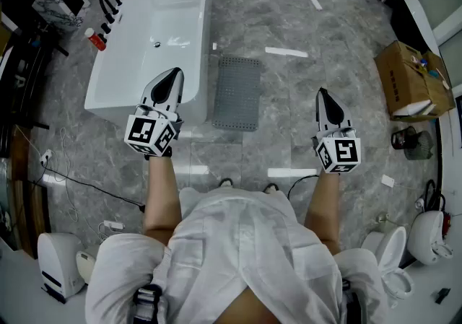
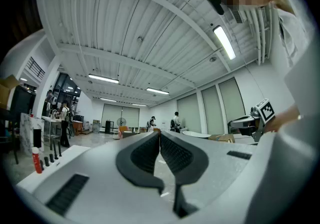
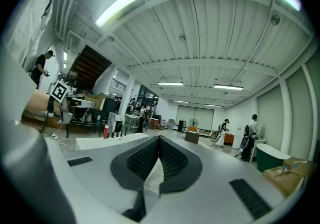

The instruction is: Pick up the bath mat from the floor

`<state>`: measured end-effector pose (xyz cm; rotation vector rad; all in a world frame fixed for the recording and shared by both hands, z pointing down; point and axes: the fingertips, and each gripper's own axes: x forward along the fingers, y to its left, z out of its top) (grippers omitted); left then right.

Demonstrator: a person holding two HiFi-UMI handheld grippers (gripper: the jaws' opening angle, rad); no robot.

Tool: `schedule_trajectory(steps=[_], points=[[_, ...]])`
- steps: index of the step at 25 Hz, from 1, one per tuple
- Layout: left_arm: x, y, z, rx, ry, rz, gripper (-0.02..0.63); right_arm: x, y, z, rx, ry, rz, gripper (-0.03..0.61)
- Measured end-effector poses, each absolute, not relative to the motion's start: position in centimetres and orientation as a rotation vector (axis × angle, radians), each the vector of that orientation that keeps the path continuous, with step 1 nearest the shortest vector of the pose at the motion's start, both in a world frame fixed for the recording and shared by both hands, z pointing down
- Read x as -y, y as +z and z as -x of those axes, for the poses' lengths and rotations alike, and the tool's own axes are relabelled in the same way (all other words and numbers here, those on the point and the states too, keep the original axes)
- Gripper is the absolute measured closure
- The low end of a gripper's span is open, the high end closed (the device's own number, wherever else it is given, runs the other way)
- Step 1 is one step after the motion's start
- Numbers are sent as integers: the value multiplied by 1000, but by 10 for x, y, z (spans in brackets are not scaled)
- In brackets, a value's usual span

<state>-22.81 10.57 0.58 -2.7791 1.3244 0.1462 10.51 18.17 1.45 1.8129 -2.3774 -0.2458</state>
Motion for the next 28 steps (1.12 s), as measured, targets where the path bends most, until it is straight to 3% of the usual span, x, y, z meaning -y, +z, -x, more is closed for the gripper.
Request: schedule_trajectory(steps=[28], points=[[-97,27,231,-1350,117,2806,601,-166,22,-97,2406,-267,-1779,551]])
